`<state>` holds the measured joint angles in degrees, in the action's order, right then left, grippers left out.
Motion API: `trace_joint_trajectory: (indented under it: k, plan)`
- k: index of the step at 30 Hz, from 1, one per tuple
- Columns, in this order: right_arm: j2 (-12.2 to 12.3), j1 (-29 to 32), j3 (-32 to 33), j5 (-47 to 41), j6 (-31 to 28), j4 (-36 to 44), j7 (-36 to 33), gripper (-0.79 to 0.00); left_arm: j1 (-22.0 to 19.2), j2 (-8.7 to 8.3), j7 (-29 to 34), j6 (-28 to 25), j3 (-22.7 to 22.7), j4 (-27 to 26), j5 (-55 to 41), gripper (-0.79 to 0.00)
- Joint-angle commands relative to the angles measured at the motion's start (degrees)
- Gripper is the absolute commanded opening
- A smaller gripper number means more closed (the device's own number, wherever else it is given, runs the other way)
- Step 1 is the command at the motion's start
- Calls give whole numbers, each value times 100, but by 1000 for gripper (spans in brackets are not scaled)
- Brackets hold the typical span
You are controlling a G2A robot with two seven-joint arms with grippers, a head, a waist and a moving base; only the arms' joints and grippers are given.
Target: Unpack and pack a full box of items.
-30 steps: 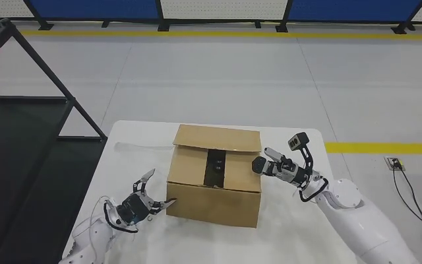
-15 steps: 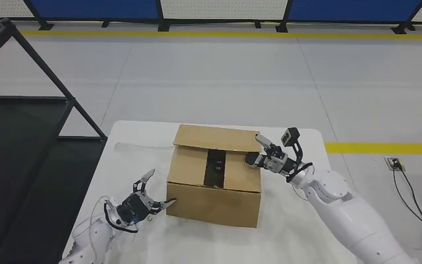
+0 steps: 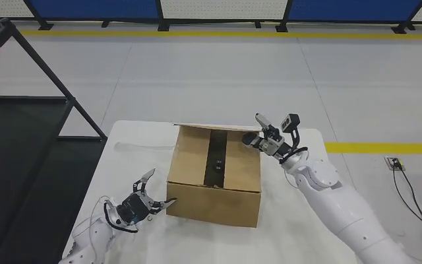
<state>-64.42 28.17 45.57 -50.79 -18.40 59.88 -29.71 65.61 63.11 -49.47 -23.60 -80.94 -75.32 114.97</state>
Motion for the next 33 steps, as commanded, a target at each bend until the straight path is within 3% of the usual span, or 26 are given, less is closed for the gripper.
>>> trace_joint_trajectory:
  k: [1, 14, 17, 24, 33]
  plan:
    - [-111, -149, -90, 2, -27, -188, 163, 0, 0, 0, 0, 0, 0, 0, 0, 0]
    - [-131, -178, -105, 20, -41, -238, 204, 0, 0, 0, 0, 0, 0, 0, 0, 0]
    - [-183, -160, -99, 86, 149, -97, 538, 0, 0, 0, 0, 0, 0, 0, 0, 0]
    - [-587, -725, -342, 150, 227, -608, 1345, 0, 0, 0, 0, 0, 0, 0, 0, 0]
    - [-1246, -1570, -869, 482, 639, -2023, 1956, 0, 0, 0, 0, 0, 0, 0, 0, 0]
